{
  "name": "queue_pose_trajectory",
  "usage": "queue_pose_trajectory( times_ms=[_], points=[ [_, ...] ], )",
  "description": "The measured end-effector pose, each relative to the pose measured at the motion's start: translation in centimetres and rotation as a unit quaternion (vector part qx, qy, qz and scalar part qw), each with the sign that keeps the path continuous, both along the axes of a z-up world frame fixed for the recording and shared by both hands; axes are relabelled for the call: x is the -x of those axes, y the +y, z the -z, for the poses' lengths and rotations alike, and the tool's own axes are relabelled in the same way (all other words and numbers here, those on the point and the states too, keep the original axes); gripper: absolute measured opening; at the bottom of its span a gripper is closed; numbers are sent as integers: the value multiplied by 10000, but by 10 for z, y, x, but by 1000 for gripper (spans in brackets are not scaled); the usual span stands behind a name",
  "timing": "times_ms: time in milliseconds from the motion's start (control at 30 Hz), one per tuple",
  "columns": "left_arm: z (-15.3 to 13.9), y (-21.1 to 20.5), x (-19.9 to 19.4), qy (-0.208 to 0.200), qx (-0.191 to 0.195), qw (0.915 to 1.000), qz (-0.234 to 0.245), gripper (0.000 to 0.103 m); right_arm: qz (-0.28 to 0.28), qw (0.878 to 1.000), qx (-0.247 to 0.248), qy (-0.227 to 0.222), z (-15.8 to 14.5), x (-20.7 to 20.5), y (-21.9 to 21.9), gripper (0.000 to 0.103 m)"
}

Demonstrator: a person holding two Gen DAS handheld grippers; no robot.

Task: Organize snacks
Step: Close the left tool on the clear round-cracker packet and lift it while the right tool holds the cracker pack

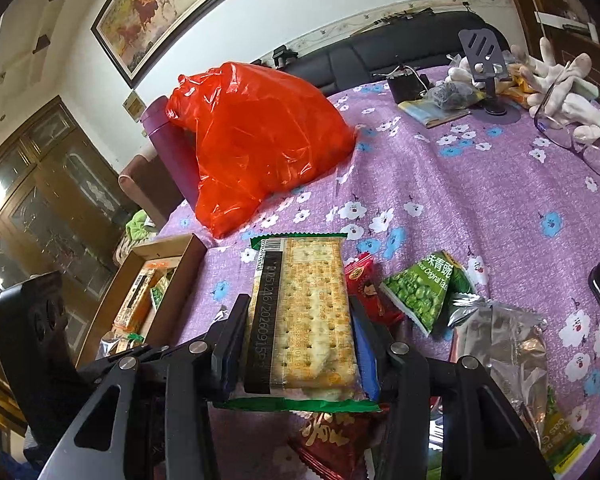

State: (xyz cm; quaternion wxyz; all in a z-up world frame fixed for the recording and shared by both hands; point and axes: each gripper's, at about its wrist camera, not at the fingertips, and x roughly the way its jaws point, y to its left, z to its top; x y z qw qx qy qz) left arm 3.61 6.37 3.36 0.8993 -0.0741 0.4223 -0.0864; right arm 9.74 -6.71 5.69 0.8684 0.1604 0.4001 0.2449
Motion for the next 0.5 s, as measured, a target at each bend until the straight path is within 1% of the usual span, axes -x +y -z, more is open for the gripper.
queue_pose_trajectory(
  times_ms=[167,500],
  points=[
    [2,0,0,61,24,10000,16,31,15,10000,10,-25,0,0,0,51],
    [0,4,2,-2,8,10000,-80,31,1,10000,23,-46,-2,1,1,51]
  ],
)
